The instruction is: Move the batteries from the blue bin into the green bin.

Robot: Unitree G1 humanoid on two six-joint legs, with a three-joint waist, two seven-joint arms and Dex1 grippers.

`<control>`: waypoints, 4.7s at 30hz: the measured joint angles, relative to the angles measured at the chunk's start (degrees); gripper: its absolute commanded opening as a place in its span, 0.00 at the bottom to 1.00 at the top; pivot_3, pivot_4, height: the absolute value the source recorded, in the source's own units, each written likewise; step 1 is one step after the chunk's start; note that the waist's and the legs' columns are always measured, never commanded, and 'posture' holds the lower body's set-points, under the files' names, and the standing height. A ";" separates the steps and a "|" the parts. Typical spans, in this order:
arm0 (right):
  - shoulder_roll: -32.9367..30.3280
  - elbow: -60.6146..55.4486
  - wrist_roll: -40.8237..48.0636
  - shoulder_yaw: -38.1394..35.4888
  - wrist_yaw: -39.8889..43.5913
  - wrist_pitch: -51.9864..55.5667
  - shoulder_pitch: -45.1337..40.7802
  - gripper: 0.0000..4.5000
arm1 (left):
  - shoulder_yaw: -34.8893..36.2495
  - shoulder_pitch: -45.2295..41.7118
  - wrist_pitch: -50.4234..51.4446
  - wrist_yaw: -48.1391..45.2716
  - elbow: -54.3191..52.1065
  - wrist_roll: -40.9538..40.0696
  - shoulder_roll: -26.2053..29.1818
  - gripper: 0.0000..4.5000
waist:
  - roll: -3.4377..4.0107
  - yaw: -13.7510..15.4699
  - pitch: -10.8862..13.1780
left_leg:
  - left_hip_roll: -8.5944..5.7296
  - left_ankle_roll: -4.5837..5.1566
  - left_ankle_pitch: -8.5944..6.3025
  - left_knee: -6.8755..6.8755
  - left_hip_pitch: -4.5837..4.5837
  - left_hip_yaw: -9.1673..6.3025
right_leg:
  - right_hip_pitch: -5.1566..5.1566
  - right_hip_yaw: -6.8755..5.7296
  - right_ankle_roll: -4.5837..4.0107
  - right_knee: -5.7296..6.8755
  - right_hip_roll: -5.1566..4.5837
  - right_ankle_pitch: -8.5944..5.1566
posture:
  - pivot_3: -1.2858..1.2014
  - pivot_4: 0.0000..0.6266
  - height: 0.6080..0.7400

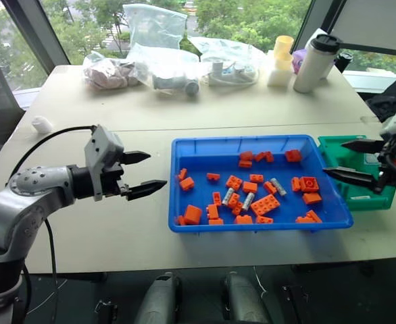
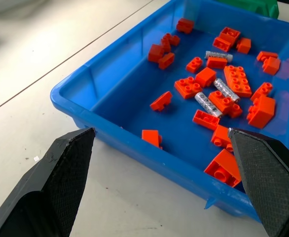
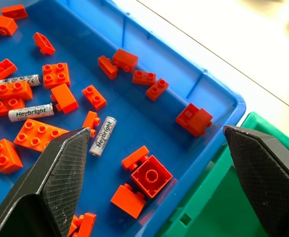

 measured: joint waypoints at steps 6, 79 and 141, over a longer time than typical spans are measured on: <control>1.51 0.00 0.25 2.50 -0.92 0.61 -1.10 0.99 | 0.07 0.01 0.99 0.64 0.02 -0.83 0.10 1.00 | 0.00 -0.02 0.00 | 0.00 0.00 0.00 0.00 0.00 0.00 | 0.00 0.00 0.00 0.00 0.00 0.00 | 0.52 0.24 1.00; 21.31 -2.81 -10.79 50.64 -4.40 17.40 -31.74 0.26 | -15.45 -10.10 -7.54 -12.09 0.96 12.69 4.00 1.00 | -0.02 -1.02 0.01 | -0.02 0.01 0.00 0.05 -0.18 -0.05 | -0.27 -0.05 -0.01 0.11 0.03 0.00 | 0.52 0.24 1.00; 43.89 52.79 -37.52 56.83 31.31 -64.73 -48.99 0.48 | -13.44 -7.95 -1.48 -7.81 -2.19 12.57 2.89 1.00 | -0.05 -1.41 0.01 | -0.03 -0.17 0.08 0.03 -0.06 -0.06 | -0.32 -0.06 -0.01 0.35 0.03 0.00 | 0.52 0.24 1.00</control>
